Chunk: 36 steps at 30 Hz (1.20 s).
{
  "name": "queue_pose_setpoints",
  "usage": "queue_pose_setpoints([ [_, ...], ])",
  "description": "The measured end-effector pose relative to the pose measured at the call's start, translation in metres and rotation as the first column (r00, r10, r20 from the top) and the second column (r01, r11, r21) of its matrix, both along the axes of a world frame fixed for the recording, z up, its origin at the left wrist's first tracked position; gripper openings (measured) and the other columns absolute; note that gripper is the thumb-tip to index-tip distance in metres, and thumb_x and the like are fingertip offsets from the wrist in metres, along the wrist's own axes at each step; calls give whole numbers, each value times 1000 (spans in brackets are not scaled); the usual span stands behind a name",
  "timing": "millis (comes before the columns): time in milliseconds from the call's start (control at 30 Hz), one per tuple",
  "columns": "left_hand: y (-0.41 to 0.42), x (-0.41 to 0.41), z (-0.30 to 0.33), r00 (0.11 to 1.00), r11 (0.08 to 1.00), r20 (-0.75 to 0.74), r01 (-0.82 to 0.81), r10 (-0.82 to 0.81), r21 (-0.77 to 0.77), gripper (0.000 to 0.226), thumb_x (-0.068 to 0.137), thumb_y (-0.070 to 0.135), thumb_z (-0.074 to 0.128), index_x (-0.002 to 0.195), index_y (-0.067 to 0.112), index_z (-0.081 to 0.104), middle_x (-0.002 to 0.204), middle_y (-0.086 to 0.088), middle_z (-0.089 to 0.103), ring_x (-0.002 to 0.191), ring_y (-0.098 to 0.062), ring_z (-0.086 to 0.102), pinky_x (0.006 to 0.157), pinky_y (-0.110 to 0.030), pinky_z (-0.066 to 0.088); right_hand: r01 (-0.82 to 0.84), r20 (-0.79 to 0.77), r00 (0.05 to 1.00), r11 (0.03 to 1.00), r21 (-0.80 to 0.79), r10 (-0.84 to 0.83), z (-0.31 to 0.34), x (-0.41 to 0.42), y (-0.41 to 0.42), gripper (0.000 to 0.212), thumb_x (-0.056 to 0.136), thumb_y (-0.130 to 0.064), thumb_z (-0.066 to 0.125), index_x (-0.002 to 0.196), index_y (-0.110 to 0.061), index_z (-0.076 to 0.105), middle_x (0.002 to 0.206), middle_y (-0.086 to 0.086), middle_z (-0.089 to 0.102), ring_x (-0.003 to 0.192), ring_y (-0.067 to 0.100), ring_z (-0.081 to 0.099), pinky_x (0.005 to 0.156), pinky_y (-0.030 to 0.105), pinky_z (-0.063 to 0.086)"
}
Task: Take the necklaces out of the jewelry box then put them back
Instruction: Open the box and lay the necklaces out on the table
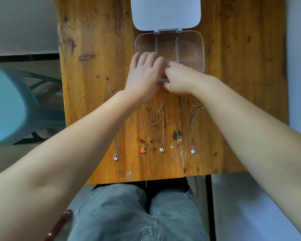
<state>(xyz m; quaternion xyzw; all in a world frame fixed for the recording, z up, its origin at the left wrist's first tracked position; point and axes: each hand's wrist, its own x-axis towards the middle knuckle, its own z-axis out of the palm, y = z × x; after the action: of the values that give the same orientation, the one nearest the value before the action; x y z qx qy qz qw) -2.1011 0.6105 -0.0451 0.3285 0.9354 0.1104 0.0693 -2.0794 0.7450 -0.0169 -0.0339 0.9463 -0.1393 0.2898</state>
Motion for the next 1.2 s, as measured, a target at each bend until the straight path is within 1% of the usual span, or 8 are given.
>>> queue_pose_setpoints([
  [200, -17, 2, -4, 993, 996, 103, -69, 63, 59, 46, 91, 31, 55, 131, 9, 43, 139, -16, 42, 132, -35, 31, 111, -49, 25, -15, -43, 999, 997, 71, 18, -7, 1, 0, 24, 91, -15, 55, 115, -12, 57, 109, 12, 56, 94, 29, 57, 82, 40, 48],
  [400, -13, 6, 3, 993, 995, 102, -73, 66, 67, 52, 92, 32, 52, 138, 14, 37, 144, -12, 40, 137, -30, 28, 116, -50, 10, 101, -94, 988, 974, -203, -122, 23, 3, 19, 5, 89, -17, 61, 91, -21, 60, 92, -1, 59, 82, 14, 58, 66, 17, 45],
  [500, -5, 11, 21, 971, 976, 225, 31, -80, 214, 52, 90, 35, 55, 136, 16, 41, 146, -7, 40, 140, -24, 26, 116, -48, 2, 229, -54, 954, 833, -503, -295, 51, 14, 32, 4, 88, -21, 63, 89, -25, 66, 83, -8, 66, 77, 6, 62, 71, 20, 53],
  [600, 11, 26, 42, 822, 900, 540, -86, -178, 428, 24, 95, 26, 50, 110, 13, 63, 122, -11, 63, 117, -22, 53, 110, -40, 28, 354, 80, 891, 572, -740, -448, 70, 34, 48, 12, 89, -19, 61, 89, -28, 69, 77, -11, 70, 75, 6, 66, 70, 19, 53],
  [667, 19, 37, 49, 752, 878, 642, -198, -148, 435, 27, 98, 23, 44, 90, 10, 66, 93, -11, 70, 86, -23, 61, 84, -33, 46, 439, 195, 814, 359, -824, -547, 73, 50, 59, 14, 90, -17, 59, 90, -26, 69, 72, -10, 69, 69, 6, 62, 64, 19, 51],
  [867, 35, 54, 40, 651, 922, 746, -187, -141, 338, 35, 100, 25, 38, 80, 9, 61, 65, 2, 62, 49, 2, 46, 49, -8, 35, 506, 571, 521, -309, -805, -635, 62, 116, 95, 13, 88, -13, 56, 86, -18, 67, 71, -5, 65, 61, 7, 56, 49, 18, 42],
  [1100, 84, 48, 23, 637, 984, 765, -57, -93, 166, 31, 96, 27, 44, 73, 16, 61, 58, 7, 56, 45, 0, 47, 52, -16, 41, 747, 510, -16, -350, -565, -860, 12, 228, 86, 13, 92, -8, 50, 83, -13, 58, 73, 5, 73, 57, 10, 62, 51, 19, 46],
  [1200, 120, 47, 22, 699, 984, 702, 15, -136, 175, 31, 95, 26, 46, 67, 19, 58, 61, 5, 57, 43, 1, 47, 46, -13, 41, 829, 461, -90, -323, -456, -883, -8, 262, 71, 9, 94, -14, 52, 89, -15, 58, 82, 4, 75, 60, 7, 67, 50, 18, 49],
])
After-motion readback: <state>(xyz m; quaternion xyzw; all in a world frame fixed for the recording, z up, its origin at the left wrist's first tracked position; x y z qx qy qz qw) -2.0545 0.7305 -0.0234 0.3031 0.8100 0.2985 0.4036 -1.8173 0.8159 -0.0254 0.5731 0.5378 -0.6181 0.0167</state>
